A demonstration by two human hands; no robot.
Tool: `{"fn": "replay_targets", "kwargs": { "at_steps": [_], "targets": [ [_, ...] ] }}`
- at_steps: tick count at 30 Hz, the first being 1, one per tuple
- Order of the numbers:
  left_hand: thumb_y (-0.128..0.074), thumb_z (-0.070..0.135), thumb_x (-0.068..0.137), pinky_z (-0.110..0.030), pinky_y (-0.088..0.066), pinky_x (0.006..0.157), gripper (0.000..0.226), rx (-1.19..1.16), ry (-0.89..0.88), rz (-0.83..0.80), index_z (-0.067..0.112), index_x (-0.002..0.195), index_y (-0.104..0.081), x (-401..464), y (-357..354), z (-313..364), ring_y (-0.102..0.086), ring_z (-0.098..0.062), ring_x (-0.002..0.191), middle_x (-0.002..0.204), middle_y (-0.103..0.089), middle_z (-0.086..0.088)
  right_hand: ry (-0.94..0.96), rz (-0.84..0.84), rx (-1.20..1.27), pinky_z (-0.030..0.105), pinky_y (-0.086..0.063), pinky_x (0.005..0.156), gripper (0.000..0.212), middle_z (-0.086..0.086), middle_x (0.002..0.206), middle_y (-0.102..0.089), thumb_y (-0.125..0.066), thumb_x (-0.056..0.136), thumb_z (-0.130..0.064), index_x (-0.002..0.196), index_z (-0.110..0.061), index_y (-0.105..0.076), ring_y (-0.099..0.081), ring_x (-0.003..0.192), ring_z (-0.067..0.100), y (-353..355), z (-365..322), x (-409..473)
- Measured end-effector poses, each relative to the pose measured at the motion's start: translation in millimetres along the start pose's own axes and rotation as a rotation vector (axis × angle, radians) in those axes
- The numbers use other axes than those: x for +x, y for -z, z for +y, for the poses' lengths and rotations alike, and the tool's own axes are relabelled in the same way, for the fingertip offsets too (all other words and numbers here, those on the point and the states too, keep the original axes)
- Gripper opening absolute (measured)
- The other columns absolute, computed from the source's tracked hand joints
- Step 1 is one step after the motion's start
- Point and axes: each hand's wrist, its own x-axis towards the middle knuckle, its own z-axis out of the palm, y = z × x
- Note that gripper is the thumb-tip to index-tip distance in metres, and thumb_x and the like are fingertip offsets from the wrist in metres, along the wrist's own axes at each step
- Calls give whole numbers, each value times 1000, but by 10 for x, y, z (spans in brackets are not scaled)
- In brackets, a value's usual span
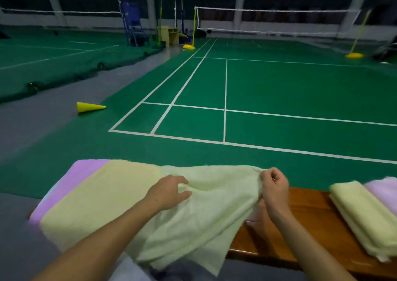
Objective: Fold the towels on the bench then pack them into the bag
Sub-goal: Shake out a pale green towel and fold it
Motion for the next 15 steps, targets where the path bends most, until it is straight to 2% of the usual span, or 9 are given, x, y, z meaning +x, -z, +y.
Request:
{"fn": "replay_targets", "kwargs": {
  "at_steps": [2, 4, 6, 8, 10, 12, 13, 15],
  "targets": [
    [-58, 64, 95, -42, -45, 110, 55, 71, -59, -91, 40, 144, -54, 139, -372, 353, -51, -24, 138, 149, -54, 5, -10, 27, -84, 33, -30, 56, 22, 8, 71, -41, -56, 94, -5, 74, -7, -49, -36, 61, 14, 436, 169, 108],
    [-47, 69, 97, -47, -36, 118, 63, 222, -83, -142, 43, 154, -41, 238, -739, 619, -36, -30, 149, 160, -42, 1, -25, 21, -187, 31, -32, 55, 26, 5, 67, -44, -62, 92, -4, 71, -7, -48, -37, 59, 11, 836, 396, 209],
    [-37, 71, 99, -53, -24, 123, 66, 324, -89, -115, 46, 159, -25, 288, -1013, 812, -19, -36, 157, 172, -18, -4, -55, -17, -321, 34, -34, 58, 29, 0, 64, -50, -69, 89, -5, 69, -10, -49, -41, 60, 15, 1173, 670, 279],
    [-33, 74, 99, -54, -20, 125, 67, 325, -93, -50, 49, 159, -22, 334, -1136, 953, -12, -36, 158, 174, -12, -4, -50, -27, -410, 37, -37, 61, 27, -2, 65, -55, -75, 87, -10, 72, -12, -52, -46, 61, 15, 1438, 937, 310],
    [-44, 75, 96, -49, -26, 123, 64, 276, -92, -14, 49, 154, -36, 425, -1139, 1037, -21, -32, 155, 170, -22, -3, -41, -3, -436, 37, -44, 66, 20, -4, 73, -63, -77, 85, -14, 79, -14, -59, -56, 66, 15, 1598, 1079, 350],
    [-70, 63, 88, -43, -36, 118, 57, 155, -85, 19, 41, 139, -57, 518, -1101, 1073, -37, -27, 146, 158, -39, -3, -47, 4, -452, 33, -49, 72, 18, -6, 82, -67, -78, 85, -16, 90, -21, -62, -62, 75, 11, 1682, 1154, 390],
    [-80, 53, 83, -42, -41, 113, 55, 67, -67, 38, 38, 132, -61, 552, -1075, 1101, -45, -26, 138, 149, -45, -5, -51, -6, -445, 31, -51, 74, 22, -7, 85, -68, -79, 86, -17, 98, -23, -62, -64, 77, 9, 1716, 1186, 404],
    [-90, 36, 76, -39, -46, 99, 63, -65, -6, 45, 30, 130, -58, 602, -1046, 1141, -52, -27, 120, 133, -49, -8, -80, -58, -395, 29, -53, 75, 31, -9, 89, -69, -79, 86, -18, 111, -27, -62, -65, 76, 8, 1771, 1222, 409]
  ]
}}
